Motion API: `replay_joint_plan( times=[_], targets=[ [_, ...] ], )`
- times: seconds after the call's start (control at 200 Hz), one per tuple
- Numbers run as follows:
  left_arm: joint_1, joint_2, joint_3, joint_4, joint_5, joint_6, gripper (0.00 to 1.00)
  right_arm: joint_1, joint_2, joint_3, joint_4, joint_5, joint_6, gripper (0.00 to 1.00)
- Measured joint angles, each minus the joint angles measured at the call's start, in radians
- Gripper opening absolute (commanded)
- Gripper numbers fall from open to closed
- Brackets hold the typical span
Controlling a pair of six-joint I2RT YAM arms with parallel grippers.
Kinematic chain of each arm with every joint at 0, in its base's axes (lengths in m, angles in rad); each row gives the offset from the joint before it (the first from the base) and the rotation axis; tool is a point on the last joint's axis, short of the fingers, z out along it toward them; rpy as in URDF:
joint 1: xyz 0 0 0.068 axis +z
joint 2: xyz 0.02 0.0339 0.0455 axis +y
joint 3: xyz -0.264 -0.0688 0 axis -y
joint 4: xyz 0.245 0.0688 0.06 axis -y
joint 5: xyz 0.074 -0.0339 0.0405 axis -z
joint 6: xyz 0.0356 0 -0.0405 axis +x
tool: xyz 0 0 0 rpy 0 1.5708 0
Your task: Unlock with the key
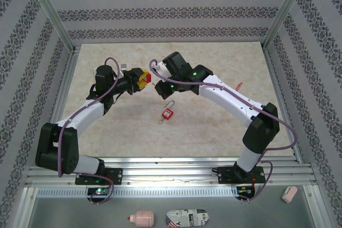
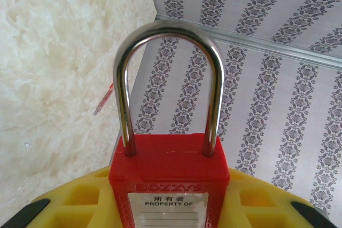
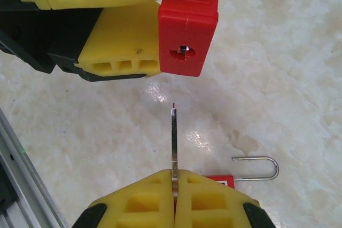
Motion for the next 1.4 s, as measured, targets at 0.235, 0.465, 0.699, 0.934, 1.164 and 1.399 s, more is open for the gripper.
replay_joint_plan(
  times=[0.235,0.465,0.699,0.934,1.164,1.399],
  targets=[
    [0.000,0.000,0.000,-0.017,0.000,0.013,0.00,0.000,0.011,0.013,0.001,-0.010,0.003,0.00],
    [0.000,0.000,0.000,-0.024,0.000,0.021,0.00,-0.002,0.029,0.031,0.005,-0.018,0.003,0.00],
    [0.000,0.000,0.000,-0.024,0.000,0.023,0.00,-0.002,0.051,0.045,0.011,-0.027,0.004,0.00],
    [0.000,-0.001,0.000,-0.024,0.001,0.027,0.00,-0.007,0.064,0.056,0.011,-0.029,0.004,0.00],
    [0.000,-0.001,0.000,-0.024,0.001,0.036,0.00,-0.016,0.064,0.066,0.011,-0.029,0.003,0.00],
    [-0.001,-0.001,0.000,-0.024,0.001,0.043,0.00,-0.015,0.077,0.077,0.011,-0.033,0.003,0.00]
  ],
)
